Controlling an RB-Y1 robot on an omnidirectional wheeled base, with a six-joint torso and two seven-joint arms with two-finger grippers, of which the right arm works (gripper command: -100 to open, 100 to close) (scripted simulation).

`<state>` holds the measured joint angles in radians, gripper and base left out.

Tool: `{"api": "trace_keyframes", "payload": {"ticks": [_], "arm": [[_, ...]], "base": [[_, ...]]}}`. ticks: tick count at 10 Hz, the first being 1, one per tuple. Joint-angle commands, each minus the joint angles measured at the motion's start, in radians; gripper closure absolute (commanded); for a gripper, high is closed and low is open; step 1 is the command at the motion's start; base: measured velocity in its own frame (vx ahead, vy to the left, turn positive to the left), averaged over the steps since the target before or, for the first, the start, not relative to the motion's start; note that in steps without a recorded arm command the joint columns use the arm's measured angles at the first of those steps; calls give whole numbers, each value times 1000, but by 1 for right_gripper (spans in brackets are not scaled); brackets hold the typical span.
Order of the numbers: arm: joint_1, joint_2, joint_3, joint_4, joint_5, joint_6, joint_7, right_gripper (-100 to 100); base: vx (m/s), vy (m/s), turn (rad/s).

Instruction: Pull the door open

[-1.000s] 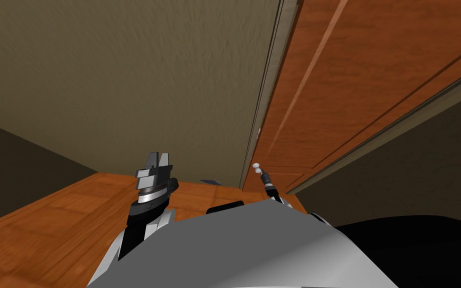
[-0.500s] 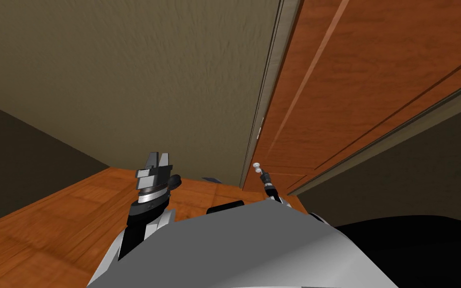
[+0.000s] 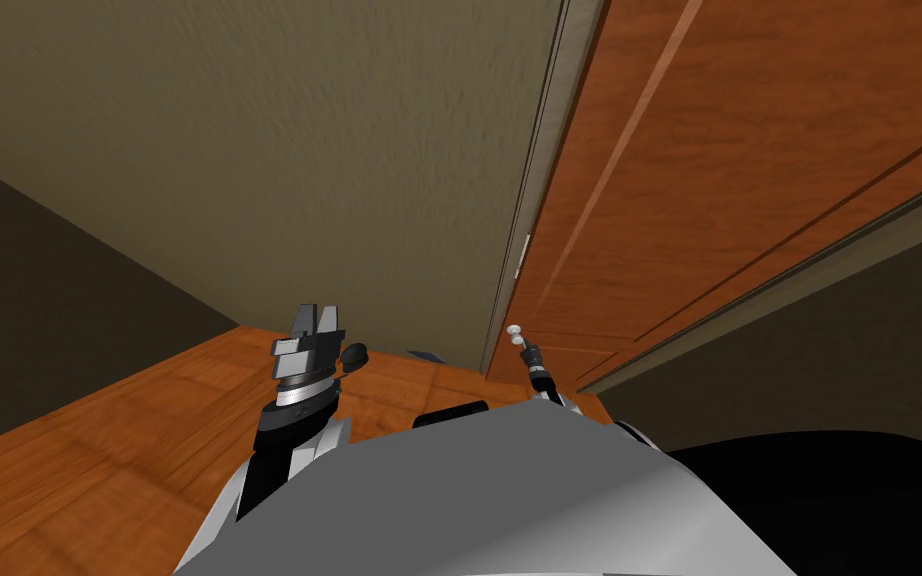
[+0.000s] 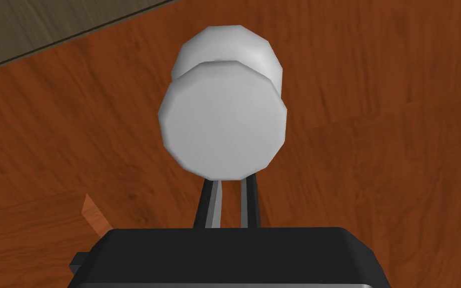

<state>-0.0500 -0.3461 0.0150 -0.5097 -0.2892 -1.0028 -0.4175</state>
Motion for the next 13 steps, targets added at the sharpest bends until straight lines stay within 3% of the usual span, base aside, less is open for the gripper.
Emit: {"api": "trace_keyframes", "payload": {"ticks": [1,2,6,8,9,11,13], "arm": [[14,10,4,-50,0,10,1,100],[16,7,3,-44,-16,21,-41,-100],[6,22,17,-55,-50,39,-147,-100],[6,22,17,-55,-50,39,-158,-100],[3,28,22,-58,-62,44,-196,-100],[3,28,22,-58,-62,44,-196,-100],[-5,39,32,-66,-87,57,-263,-100]], "base": [[-16,-11,-9],[-29,-13,-12],[-59,-8,-10],[-44,-11,-4],[-31,-6,12],[-18,4,3],[-49,12,18]]}}
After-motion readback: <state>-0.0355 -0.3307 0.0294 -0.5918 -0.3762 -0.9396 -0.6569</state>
